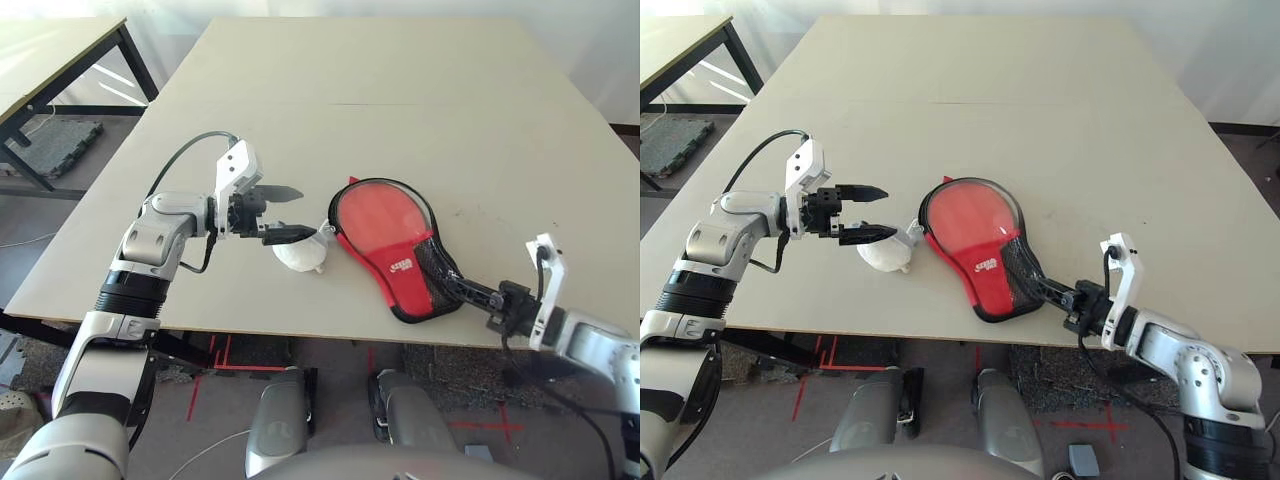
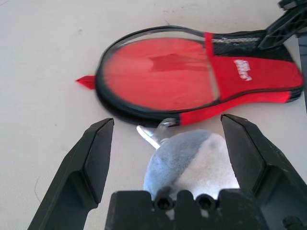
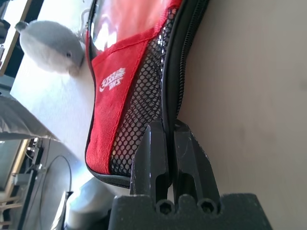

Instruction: Store the ping-pong paddle in its case and zip it.

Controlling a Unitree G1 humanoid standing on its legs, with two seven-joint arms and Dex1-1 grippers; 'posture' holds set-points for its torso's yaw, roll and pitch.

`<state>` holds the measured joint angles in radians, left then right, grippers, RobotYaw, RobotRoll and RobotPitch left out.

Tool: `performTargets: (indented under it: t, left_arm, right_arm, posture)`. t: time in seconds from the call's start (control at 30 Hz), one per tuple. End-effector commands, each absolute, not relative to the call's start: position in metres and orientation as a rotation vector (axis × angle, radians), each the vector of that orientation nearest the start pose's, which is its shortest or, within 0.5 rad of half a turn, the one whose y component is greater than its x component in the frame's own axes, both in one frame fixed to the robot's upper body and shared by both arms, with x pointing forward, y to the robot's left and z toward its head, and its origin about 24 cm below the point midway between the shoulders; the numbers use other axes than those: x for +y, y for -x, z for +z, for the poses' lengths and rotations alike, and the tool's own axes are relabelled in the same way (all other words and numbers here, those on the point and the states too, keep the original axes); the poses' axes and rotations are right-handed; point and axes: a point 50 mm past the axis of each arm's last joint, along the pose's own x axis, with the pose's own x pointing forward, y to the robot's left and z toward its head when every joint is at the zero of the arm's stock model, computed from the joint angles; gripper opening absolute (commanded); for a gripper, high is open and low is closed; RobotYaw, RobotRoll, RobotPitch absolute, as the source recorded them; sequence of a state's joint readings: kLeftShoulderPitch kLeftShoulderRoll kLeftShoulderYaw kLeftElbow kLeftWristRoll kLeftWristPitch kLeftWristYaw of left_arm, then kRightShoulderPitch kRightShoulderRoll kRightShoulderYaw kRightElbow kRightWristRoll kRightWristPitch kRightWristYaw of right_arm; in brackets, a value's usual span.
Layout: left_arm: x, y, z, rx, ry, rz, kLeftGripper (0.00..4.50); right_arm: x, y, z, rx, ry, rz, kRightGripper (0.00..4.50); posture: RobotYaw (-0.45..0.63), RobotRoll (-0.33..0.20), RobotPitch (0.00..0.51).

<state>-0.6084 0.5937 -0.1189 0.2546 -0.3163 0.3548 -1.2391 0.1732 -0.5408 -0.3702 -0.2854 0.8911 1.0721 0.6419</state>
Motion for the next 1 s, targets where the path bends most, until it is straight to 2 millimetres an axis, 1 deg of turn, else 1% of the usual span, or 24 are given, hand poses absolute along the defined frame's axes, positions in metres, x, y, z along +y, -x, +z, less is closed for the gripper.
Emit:
performTargets:
  t: [0.03,0.13,0.23,0.3,0.37,0.53,0.63,0.67,0.73,0.77,0.87,1.0]
  left_arm:
    - [0.180,-0.318,0.141,0.231,-0.253,-1.265,4.50]
    - [0.179,-0.319,0.141,0.231,-0.253,-1.271,4.50]
    - [0.178,-0.319,0.142,0.229,-0.256,-1.274,4.50]
    - [0.178,-0.319,0.143,0.228,-0.257,-1.275,4.50]
    - [0.178,-0.319,0.145,0.226,-0.259,-1.276,4.50]
    - [0.177,-0.318,0.150,0.223,-0.262,-1.277,4.50]
    - [0.177,-0.318,0.152,0.223,-0.265,-1.274,4.50]
    - [0.176,-0.318,0.153,0.221,-0.266,-1.272,4.50]
    - [0.176,-0.318,0.155,0.217,-0.266,-1.269,4.50]
    - [0.176,-0.318,0.155,0.215,-0.267,-1.267,4.50]
    - [0.176,-0.317,0.156,0.218,-0.261,-1.264,4.50]
    - [0.177,-0.312,0.159,0.227,-0.255,-1.274,4.50]
  right_arm:
    - [-0.248,-0.168,0.061,0.688,-0.570,0.579,0.03]
    - [-0.251,-0.164,0.063,0.690,-0.562,0.569,0.03]
    - [-0.256,-0.164,0.067,0.678,-0.532,0.559,0.03]
    - [-0.261,-0.166,0.073,0.654,-0.488,0.564,0.56]
    - [-0.268,-0.170,0.082,0.610,-0.470,0.564,1.20]
    - [-0.290,-0.176,0.106,0.554,-0.344,0.547,3.08]
    - [-0.309,-0.186,0.120,0.517,-0.228,0.489,4.23]
    - [-0.307,-0.196,0.128,0.482,-0.175,0.498,4.47]
    - [-0.292,-0.213,0.137,0.430,-0.088,0.551,4.47]
    - [-0.284,-0.220,0.139,0.417,-0.057,0.579,4.47]
    - [-0.264,-0.235,0.135,0.400,0.008,0.635,4.47]
    - [-0.231,-0.253,0.129,0.381,0.060,0.737,4.47]
  posture:
    - [-0.03,0.000,0.113]
    - [-0.04,0.000,0.111]
    - [-0.04,0.000,0.108]
    - [-0.04,0.000,0.106]
    - [-0.04,0.000,0.106]
    - [-0.03,0.000,0.103]
    - [-0.03,0.000,0.100]
    - [-0.03,0.000,0.099]
    - [-0.02,0.000,0.096]
    - [-0.02,0.000,0.095]
    - [-0.01,0.000,0.094]
    - [0.01,0.000,0.093]
